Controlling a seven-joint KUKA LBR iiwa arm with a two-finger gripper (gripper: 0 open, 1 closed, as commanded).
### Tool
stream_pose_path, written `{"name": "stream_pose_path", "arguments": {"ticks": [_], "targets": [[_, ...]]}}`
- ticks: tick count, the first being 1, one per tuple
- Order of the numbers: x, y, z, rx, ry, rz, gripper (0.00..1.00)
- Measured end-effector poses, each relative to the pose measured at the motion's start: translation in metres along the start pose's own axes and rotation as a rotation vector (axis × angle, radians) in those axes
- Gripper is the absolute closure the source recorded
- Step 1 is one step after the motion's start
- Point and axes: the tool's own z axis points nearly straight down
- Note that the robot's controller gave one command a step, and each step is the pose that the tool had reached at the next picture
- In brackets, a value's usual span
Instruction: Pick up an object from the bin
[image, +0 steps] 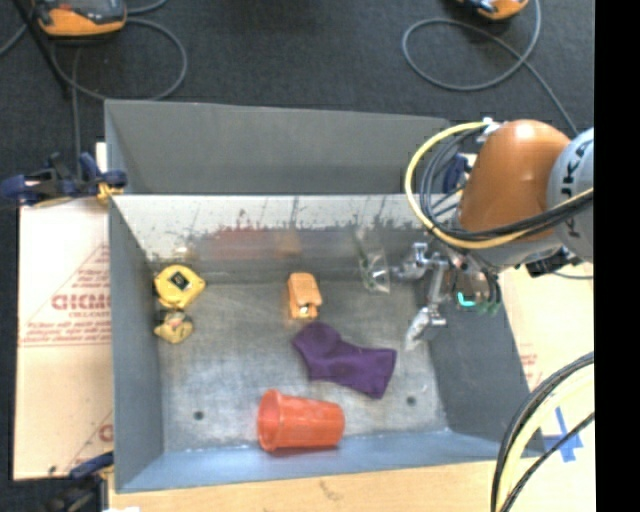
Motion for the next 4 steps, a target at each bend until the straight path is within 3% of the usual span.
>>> {"name": "stream_pose_path", "arguments": {"ticks": [1, 2, 3, 4], "targets": [[-0.002, 0.0, -0.004, 0.001, -0.007, -0.002, 0.0], [0.02, 0.023, 0.021, 0.002, -0.012, -0.049, 0.0], [0.02, 0.048, 0.08, -0.001, -0.004, -0.045, 1.0], [0.02, 0.048, 0.08, -0.001, -0.004, -0.045, 1.0]]}}
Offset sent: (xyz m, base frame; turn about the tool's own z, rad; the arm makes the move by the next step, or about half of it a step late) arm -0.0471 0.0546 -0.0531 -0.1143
